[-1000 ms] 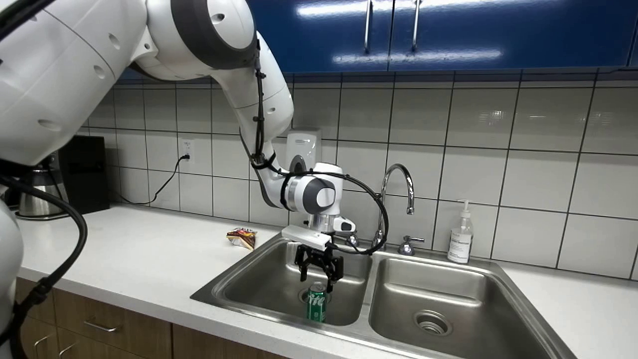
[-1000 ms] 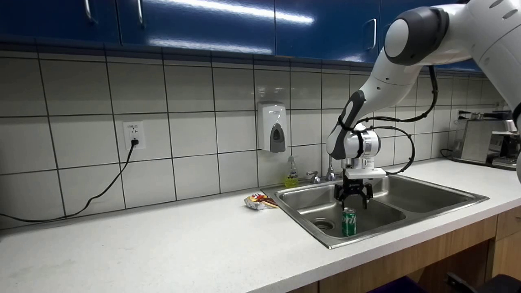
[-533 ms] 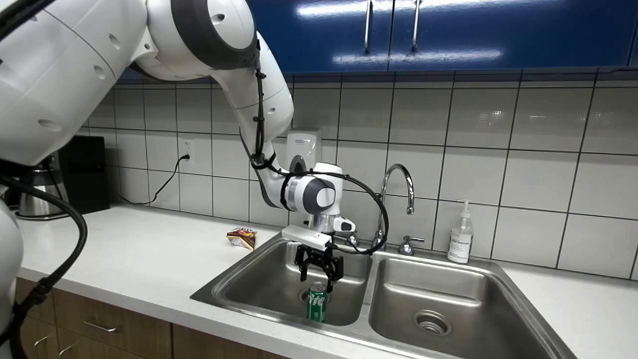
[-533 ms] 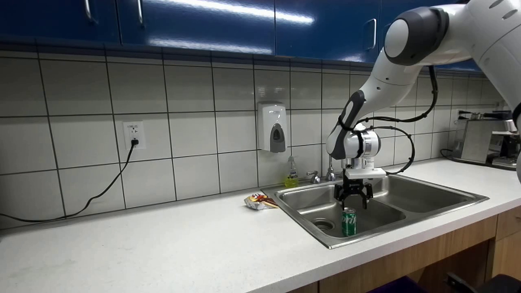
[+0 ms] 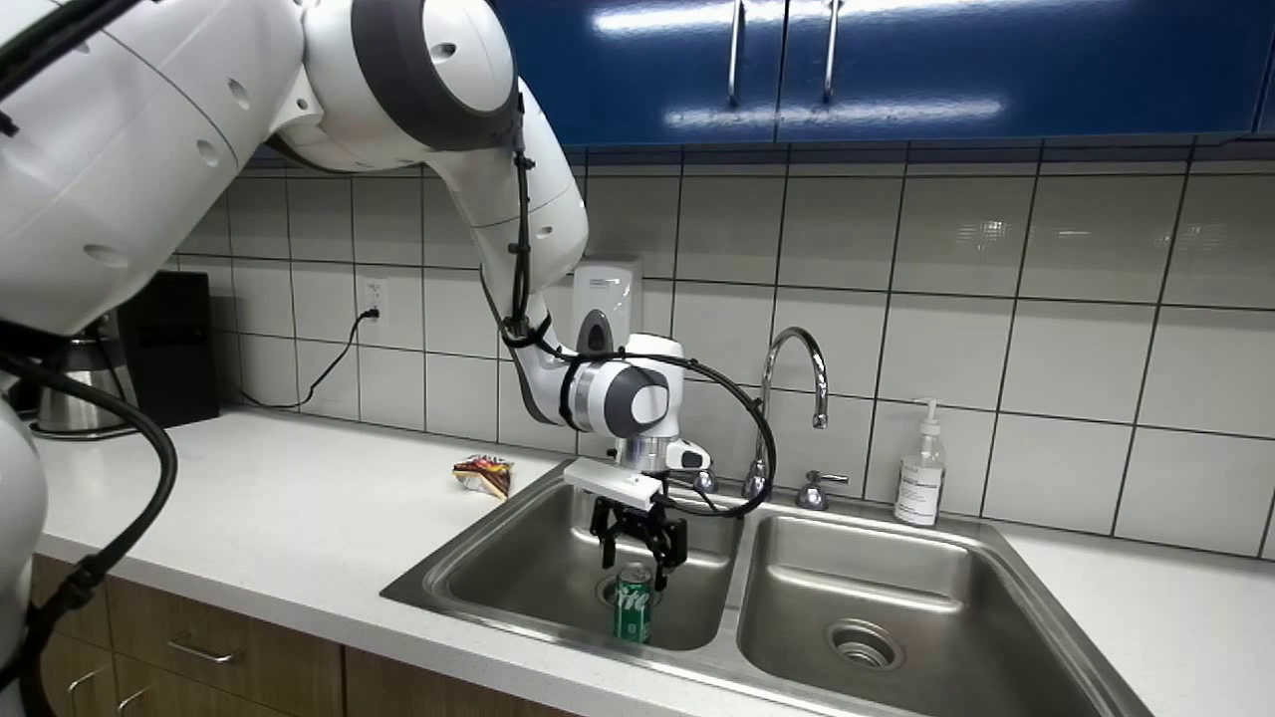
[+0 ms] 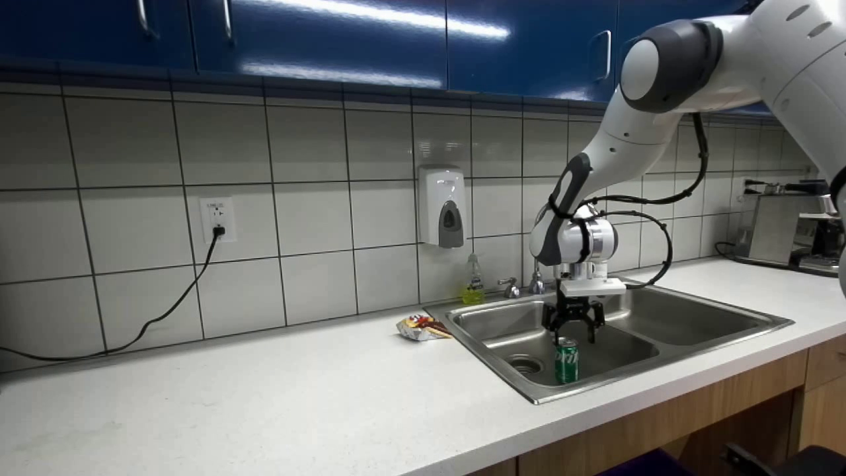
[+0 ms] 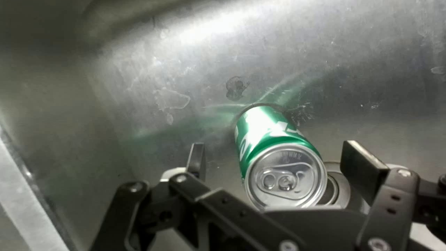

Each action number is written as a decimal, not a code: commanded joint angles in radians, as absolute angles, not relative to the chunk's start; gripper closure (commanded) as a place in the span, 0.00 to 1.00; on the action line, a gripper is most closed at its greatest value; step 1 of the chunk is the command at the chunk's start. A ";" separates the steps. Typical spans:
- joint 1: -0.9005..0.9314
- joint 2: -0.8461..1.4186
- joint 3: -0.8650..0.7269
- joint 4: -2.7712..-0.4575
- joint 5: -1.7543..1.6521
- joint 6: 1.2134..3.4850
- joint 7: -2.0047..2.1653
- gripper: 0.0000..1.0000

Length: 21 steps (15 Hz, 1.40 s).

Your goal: Remove the green can from the sink and put it on the counter

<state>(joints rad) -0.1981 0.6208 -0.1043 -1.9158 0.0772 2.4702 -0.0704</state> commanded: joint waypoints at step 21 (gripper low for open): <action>-0.189 0.705 -0.086 -1.846 0.060 2.514 -0.078 0.00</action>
<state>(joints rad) -0.1872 0.6902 -0.0868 -1.8708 0.0752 2.5126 -0.0712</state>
